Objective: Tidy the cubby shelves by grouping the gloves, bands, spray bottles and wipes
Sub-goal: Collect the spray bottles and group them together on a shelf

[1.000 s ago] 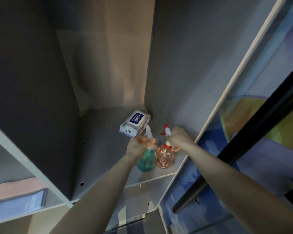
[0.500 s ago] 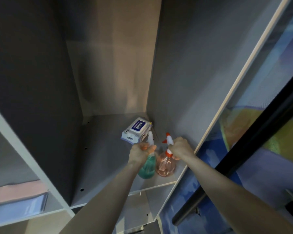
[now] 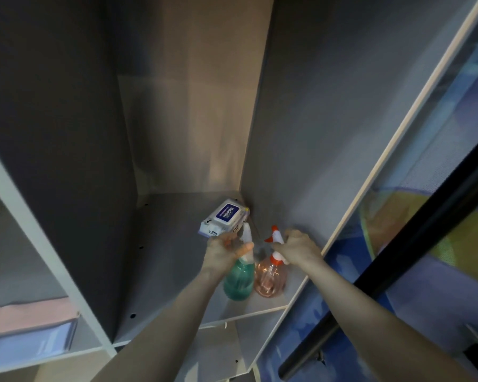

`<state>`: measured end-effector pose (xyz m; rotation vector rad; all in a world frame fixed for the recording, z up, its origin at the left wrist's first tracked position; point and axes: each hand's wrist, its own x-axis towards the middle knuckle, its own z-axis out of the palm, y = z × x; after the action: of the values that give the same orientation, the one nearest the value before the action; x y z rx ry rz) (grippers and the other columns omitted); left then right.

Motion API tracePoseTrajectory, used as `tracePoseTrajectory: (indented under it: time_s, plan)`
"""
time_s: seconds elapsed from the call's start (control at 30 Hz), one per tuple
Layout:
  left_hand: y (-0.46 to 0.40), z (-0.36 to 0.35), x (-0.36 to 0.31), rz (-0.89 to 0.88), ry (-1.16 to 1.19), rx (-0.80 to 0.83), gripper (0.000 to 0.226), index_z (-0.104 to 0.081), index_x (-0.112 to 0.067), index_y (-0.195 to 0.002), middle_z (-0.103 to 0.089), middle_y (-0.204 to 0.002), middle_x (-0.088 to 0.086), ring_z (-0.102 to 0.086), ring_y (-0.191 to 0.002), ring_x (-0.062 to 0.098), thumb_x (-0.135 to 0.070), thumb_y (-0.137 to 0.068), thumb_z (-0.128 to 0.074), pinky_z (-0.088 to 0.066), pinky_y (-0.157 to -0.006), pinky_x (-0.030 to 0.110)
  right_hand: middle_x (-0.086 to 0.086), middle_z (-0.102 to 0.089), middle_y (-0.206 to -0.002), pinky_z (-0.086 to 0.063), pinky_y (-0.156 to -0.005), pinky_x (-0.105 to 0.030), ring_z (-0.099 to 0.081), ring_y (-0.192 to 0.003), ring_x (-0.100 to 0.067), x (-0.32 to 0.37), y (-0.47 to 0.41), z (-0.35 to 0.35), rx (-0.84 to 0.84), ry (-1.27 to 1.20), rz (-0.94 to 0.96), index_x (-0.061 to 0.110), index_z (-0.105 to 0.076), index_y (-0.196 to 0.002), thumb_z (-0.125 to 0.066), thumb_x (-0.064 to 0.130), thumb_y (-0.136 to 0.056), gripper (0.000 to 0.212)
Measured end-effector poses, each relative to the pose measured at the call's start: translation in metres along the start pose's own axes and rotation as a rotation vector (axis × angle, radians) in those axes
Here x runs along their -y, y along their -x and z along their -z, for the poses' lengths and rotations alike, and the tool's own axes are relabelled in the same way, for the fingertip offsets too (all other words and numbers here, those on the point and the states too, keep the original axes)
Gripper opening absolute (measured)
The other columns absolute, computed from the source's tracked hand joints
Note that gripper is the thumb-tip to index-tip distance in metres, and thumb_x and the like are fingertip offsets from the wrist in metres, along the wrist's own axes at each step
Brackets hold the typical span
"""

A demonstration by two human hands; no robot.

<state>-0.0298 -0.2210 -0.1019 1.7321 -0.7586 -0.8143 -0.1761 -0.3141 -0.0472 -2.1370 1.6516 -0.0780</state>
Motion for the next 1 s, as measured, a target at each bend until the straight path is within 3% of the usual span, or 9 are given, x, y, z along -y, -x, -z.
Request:
tracePoseTrajectory:
  time_s: [0.2,0.3,0.4,0.47,0.5,0.57,0.67,0.77,1.0]
  plan:
    - [0.047,0.068,-0.023,-0.169,-0.221,-0.155,0.062,-0.057,-0.023,-0.129,-0.043,-0.114,-0.004,-0.058,-0.108,0.019,-0.026,-0.073,-0.082,-0.044,-0.094,0.026,0.002,-0.057,-0.131,-0.048,-0.090,-0.030,-0.056,-0.121,-0.022,0.015,0.036,0.025,0.000,-0.216,0.195,0.030,-0.043,-0.141,-0.066,0.040,-0.084,0.062]
    - [0.094,0.107,-0.028,-0.205,-0.335,-0.199,0.061,-0.057,-0.024,-0.129,-0.050,-0.118,-0.006,-0.059,-0.105,0.013,-0.033,-0.073,-0.081,-0.046,-0.093,0.027,0.007,-0.062,-0.122,-0.044,-0.105,-0.037,-0.055,-0.124,-0.016,0.019,0.067,0.025,0.084,-0.388,0.377,0.030,-0.050,-0.133,-0.073,0.020,-0.084,0.055]
    - [0.137,0.142,-0.035,-0.190,-0.293,-0.246,0.046,-0.065,-0.028,-0.117,-0.064,-0.106,-0.009,-0.064,-0.091,0.005,-0.036,-0.074,-0.080,-0.050,-0.089,0.027,0.008,-0.060,-0.127,-0.023,-0.118,-0.040,-0.049,-0.130,-0.009,0.041,0.099,0.017,0.115,-0.283,0.519,0.053,-0.044,-0.117,-0.071,0.021,-0.085,0.053]
    - [0.159,0.164,-0.037,-0.178,-0.283,-0.312,0.040,-0.067,-0.027,-0.113,-0.069,-0.101,-0.008,-0.066,-0.089,0.005,-0.036,-0.075,-0.079,-0.051,-0.089,0.028,0.020,-0.057,-0.127,0.006,-0.117,-0.017,-0.039,-0.116,0.026,0.063,0.124,0.010,0.108,-0.166,0.607,0.061,-0.040,-0.111,-0.067,0.034,-0.087,0.045]
    - [0.170,0.174,-0.036,-0.172,-0.300,-0.342,0.038,-0.068,-0.027,-0.113,-0.070,-0.101,-0.009,-0.066,-0.089,0.005,-0.037,-0.077,-0.077,-0.051,-0.088,0.028,0.029,-0.053,-0.123,0.018,-0.102,0.000,-0.029,-0.100,0.041,0.075,0.137,0.007,0.110,-0.124,0.635,0.062,-0.040,-0.113,-0.064,0.041,-0.088,0.041]
    - [0.191,0.196,-0.028,-0.145,-0.360,-0.381,0.035,-0.068,-0.031,-0.112,-0.070,-0.101,-0.012,-0.066,-0.089,0.005,-0.041,-0.079,-0.073,-0.052,-0.086,0.029,0.040,-0.050,-0.115,0.023,-0.085,0.008,-0.025,-0.091,0.044,0.099,0.165,-0.002,0.126,-0.062,0.668,0.063,-0.043,-0.115,-0.059,0.050,-0.088,0.034]
    - [0.224,0.238,-0.007,-0.072,-0.365,-0.413,0.031,-0.067,-0.033,-0.109,-0.070,-0.096,-0.014,-0.065,-0.087,0.003,-0.046,-0.082,-0.069,-0.053,-0.084,0.030,0.025,-0.064,-0.108,-0.001,-0.098,0.008,-0.052,-0.102,0.017,0.137,0.203,-0.024,0.208,-0.058,0.731,0.055,-0.054,-0.116,-0.060,0.054,-0.084,0.032]
    - [0.263,0.289,0.017,-0.003,-0.343,-0.491,0.029,-0.067,-0.031,-0.110,-0.069,-0.090,-0.015,-0.063,-0.086,0.000,-0.042,-0.083,-0.069,-0.050,-0.083,0.025,0.012,-0.069,-0.100,-0.046,-0.099,-0.029,-0.063,-0.099,-0.001,0.181,0.244,-0.050,0.334,-0.120,0.745,0.042,-0.064,-0.113,-0.068,0.048,-0.081,0.032]
    - [0.393,0.431,0.062,0.100,-0.409,-0.691,0.025,-0.069,-0.031,-0.106,-0.070,-0.091,-0.012,-0.066,-0.087,0.004,-0.042,-0.083,-0.068,-0.052,-0.083,0.031,0.019,-0.070,-0.102,-0.046,-0.100,-0.033,-0.064,-0.098,0.002,0.297,0.361,-0.116,0.468,-0.081,0.858,0.043,-0.062,-0.114,-0.065,0.055,-0.079,0.037]
